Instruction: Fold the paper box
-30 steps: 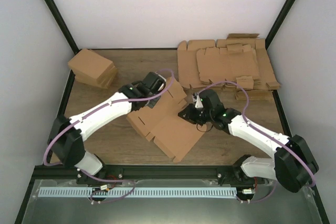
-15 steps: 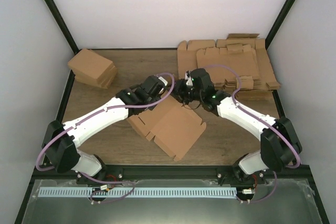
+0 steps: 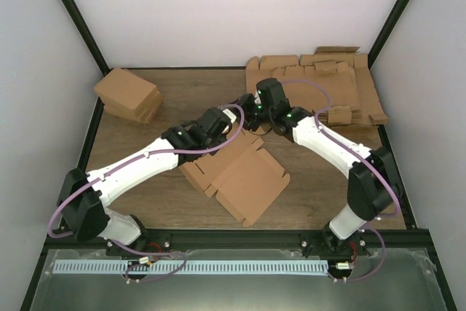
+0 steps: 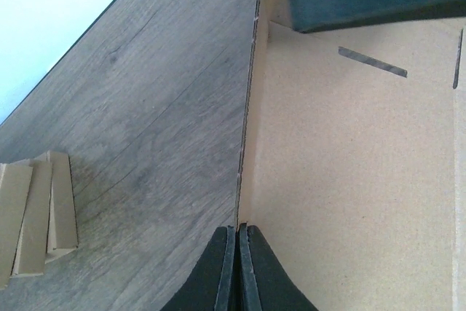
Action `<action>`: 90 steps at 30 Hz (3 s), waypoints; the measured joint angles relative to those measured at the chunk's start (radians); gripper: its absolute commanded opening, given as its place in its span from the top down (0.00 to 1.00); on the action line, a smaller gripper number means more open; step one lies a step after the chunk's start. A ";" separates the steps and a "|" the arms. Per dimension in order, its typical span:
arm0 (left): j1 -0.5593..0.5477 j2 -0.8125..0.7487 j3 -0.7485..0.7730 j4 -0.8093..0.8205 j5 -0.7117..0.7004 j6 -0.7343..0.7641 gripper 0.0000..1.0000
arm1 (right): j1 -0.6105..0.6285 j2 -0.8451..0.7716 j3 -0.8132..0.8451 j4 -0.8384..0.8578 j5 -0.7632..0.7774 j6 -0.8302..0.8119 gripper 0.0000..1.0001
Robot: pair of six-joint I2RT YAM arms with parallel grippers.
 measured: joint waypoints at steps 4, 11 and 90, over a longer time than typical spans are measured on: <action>-0.008 -0.006 -0.007 0.007 0.000 0.004 0.96 | 0.000 0.057 0.096 -0.079 0.004 0.006 0.57; -0.023 -0.013 -0.007 0.013 -0.010 0.018 0.96 | 0.000 0.083 0.128 -0.150 0.007 0.014 0.59; 0.261 0.045 -0.219 0.150 1.015 -0.369 0.70 | -0.131 0.136 -0.586 0.988 -0.415 -0.271 0.94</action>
